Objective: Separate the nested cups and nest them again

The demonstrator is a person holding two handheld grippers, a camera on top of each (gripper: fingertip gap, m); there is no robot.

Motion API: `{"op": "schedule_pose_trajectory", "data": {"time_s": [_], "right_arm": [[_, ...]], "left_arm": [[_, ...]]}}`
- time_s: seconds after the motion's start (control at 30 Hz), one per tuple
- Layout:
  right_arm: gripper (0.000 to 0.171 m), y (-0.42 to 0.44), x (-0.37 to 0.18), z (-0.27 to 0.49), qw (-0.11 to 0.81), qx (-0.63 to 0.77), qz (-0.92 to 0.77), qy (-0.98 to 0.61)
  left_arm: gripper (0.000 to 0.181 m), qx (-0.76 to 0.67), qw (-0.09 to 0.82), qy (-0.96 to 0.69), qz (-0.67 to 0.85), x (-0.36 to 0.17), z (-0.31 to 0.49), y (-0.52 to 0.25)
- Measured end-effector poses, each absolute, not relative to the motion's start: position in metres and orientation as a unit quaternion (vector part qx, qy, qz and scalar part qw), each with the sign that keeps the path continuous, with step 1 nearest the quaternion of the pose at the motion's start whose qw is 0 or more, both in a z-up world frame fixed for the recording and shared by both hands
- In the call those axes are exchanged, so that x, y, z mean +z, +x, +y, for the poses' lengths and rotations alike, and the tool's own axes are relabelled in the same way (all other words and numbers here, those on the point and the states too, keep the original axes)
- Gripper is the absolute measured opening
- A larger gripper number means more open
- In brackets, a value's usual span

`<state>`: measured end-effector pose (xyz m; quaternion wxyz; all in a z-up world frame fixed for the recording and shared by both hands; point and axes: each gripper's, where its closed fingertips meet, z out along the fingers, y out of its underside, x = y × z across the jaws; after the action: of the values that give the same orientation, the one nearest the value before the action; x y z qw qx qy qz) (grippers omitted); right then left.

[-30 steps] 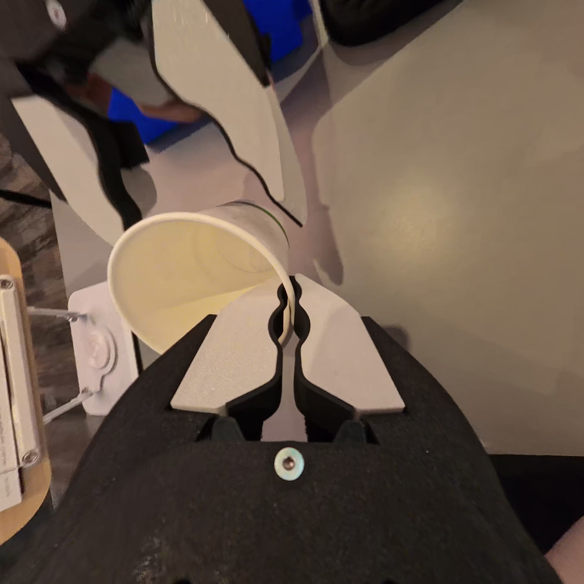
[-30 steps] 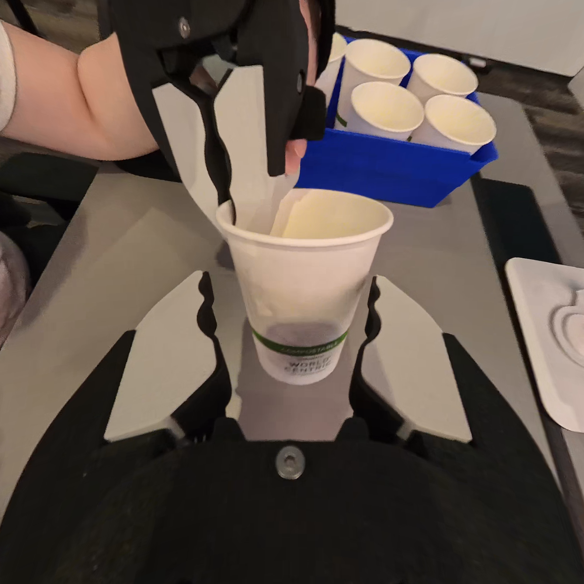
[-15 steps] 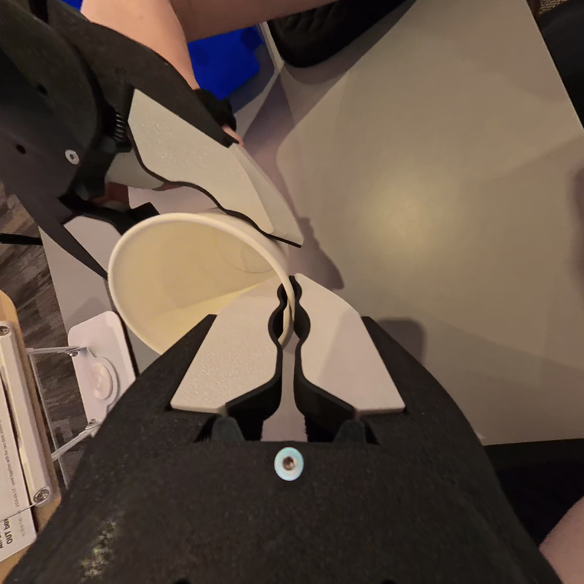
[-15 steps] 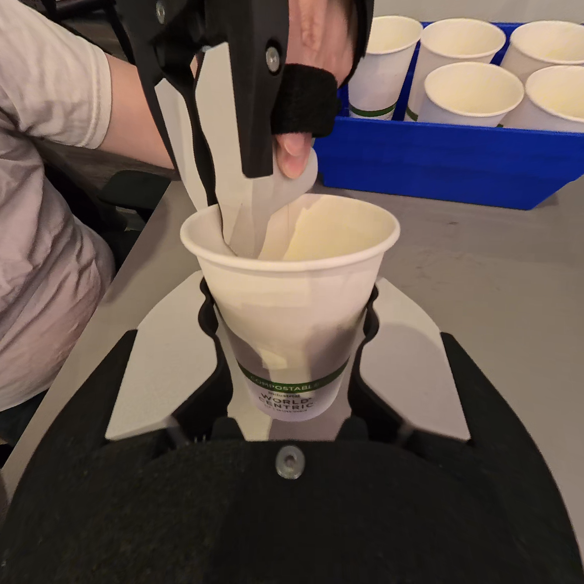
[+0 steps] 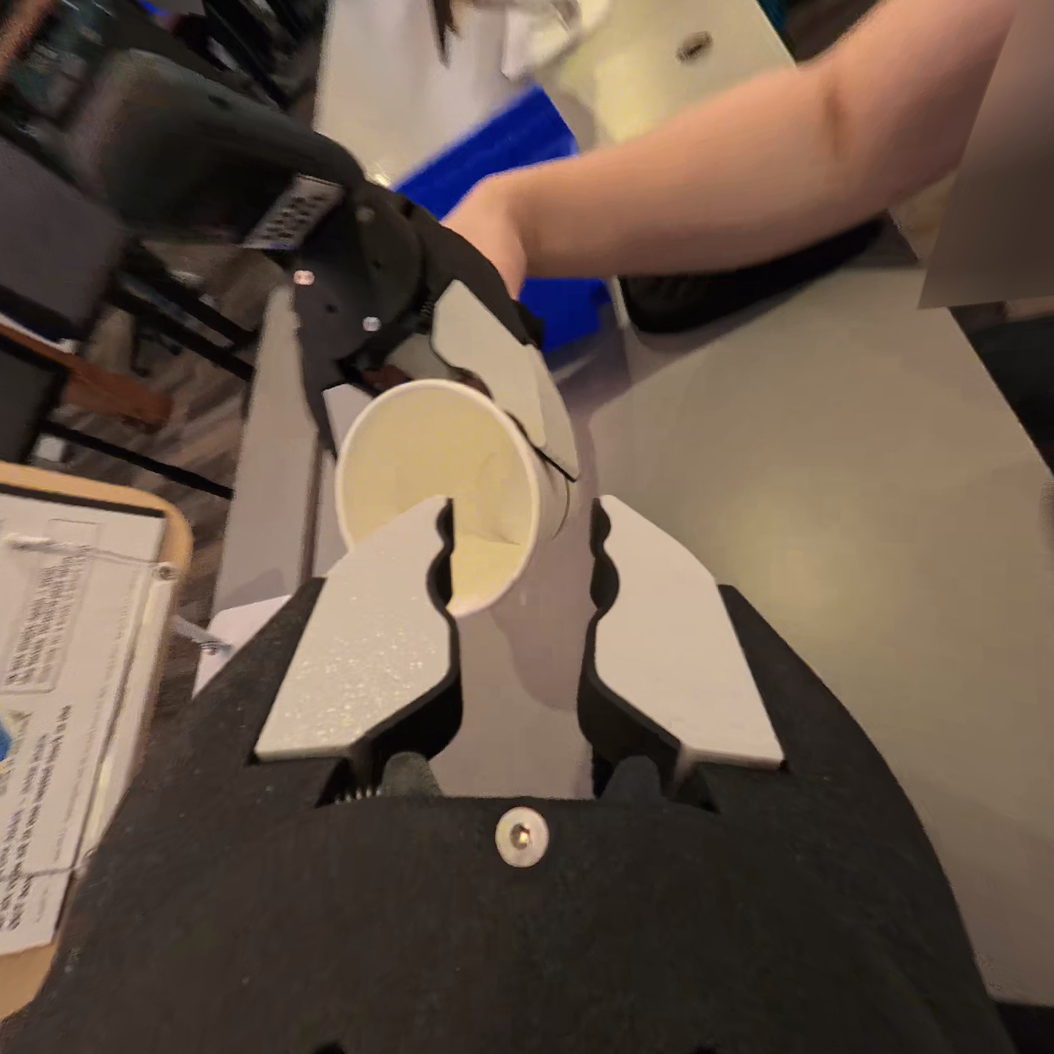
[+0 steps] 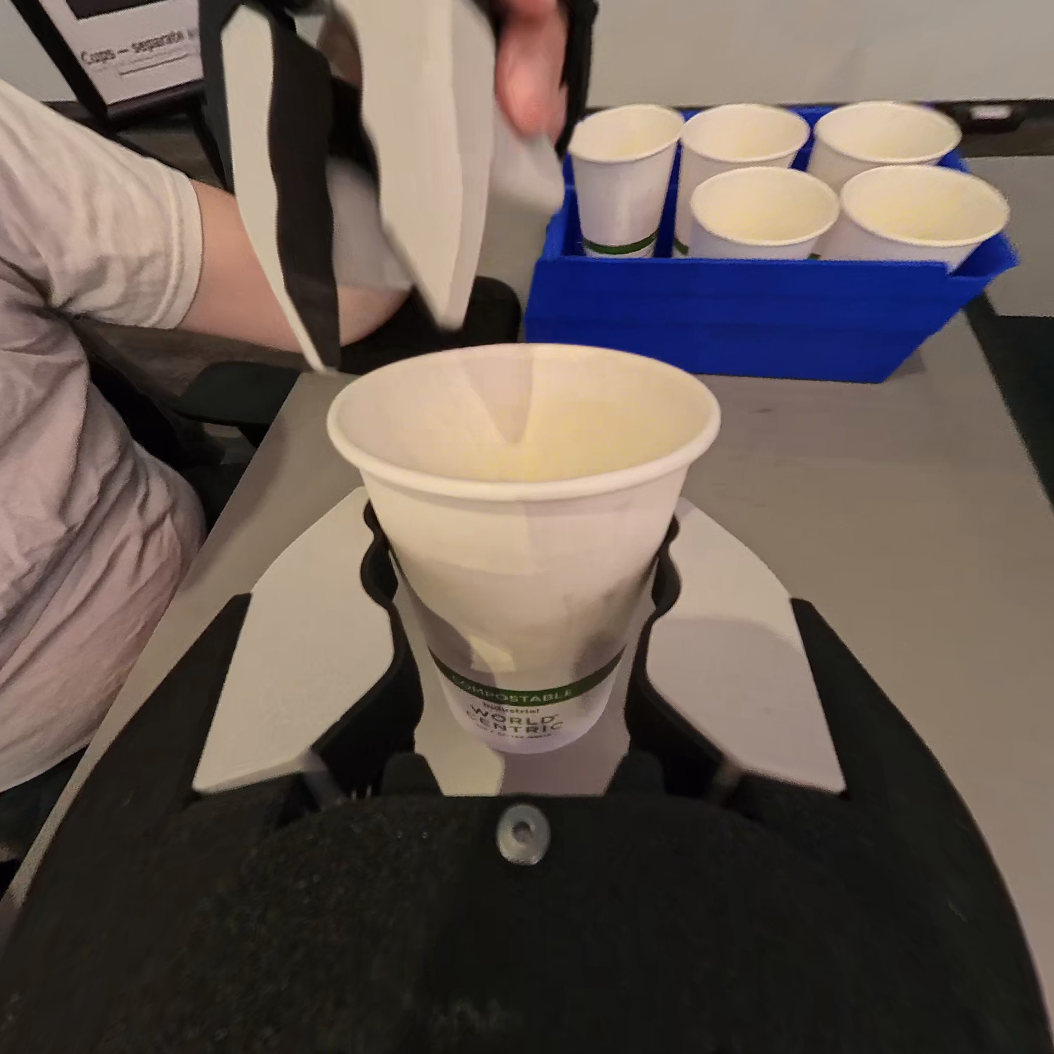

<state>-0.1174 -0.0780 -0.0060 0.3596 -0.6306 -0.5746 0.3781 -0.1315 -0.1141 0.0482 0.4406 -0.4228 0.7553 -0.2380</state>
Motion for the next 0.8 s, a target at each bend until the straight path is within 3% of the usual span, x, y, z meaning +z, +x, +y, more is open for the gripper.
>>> {"op": "schedule_pose_trajectory", "data": {"time_s": [0.07,0.17,0.3,0.37,0.47,0.8], "right_arm": [[0.089,-0.100,0.013,-0.072,0.392,0.358,-0.559,-0.637],[0.089,-0.041,0.073,-0.053,0.525,0.297,-0.480,-0.637],[0.089,0.119,0.108,0.000,0.692,0.075,-0.227,-0.681],[0.089,0.187,0.078,0.014,0.680,0.011,-0.120,-0.723],[0.089,0.224,0.012,0.027,0.609,0.025,-0.072,-0.790],[0.090,0.236,-0.075,0.039,0.537,0.082,-0.058,-0.838]], "left_arm": [[0.053,-0.282,0.485,-0.423,0.712,0.079,-0.112,-0.140],[0.052,-0.336,0.532,-0.419,0.655,0.115,-0.111,-0.154],[0.050,-0.325,0.566,-0.420,0.631,0.128,-0.104,-0.162],[0.050,-0.312,0.567,-0.425,0.633,0.126,-0.103,-0.161],[0.050,-0.299,0.563,-0.426,0.642,0.121,-0.104,-0.158],[0.050,-0.288,0.568,-0.419,0.648,0.123,-0.107,-0.161]]}}
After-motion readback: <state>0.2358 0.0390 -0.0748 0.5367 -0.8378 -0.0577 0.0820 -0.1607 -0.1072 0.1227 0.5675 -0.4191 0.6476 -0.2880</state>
